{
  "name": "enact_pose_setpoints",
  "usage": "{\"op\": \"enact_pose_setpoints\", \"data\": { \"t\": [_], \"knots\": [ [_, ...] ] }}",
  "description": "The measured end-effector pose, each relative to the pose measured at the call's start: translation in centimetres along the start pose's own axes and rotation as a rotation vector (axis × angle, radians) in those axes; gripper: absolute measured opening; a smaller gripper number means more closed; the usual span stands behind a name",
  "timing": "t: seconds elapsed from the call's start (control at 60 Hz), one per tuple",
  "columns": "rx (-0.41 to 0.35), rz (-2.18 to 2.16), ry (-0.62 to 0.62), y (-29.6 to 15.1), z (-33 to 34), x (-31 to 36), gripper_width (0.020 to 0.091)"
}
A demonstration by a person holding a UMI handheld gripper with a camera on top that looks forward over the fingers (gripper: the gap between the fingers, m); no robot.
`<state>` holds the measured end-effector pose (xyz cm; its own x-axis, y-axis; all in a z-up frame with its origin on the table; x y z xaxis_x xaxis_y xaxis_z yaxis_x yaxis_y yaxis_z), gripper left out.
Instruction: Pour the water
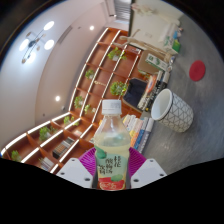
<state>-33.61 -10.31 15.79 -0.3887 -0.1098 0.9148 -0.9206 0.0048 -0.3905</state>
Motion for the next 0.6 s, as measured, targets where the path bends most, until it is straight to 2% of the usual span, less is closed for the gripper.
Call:
{"op": "enact_pose_setpoints", "data": {
  "t": [0.05, 0.167, 0.4, 0.6],
  "knots": [
    [-0.028, -0.155, 0.015, -0.6, 0.0, 1.7, 0.0377],
    [-0.079, -0.41, 0.031, -2.0, -2.7, 0.4, 0.0376],
    [-0.139, -0.843, 0.043, -4.2, -4.7, 0.0, 0.0377],
    [-0.137, -0.958, 0.086, -4.1, -4.8, -1.2, 0.0376]
  ]
}}
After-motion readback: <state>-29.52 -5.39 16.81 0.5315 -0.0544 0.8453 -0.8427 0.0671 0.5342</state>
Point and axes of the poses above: the point between the fingertips, and its own axes, seen from behind it with the camera up: x to the left, y down, z backward, against the way the camera looks, the point moved 6 cm from there along z, backward, against the way the camera looks, and after that the axes turned 14 degrees about -x, right-handed, at the moved point
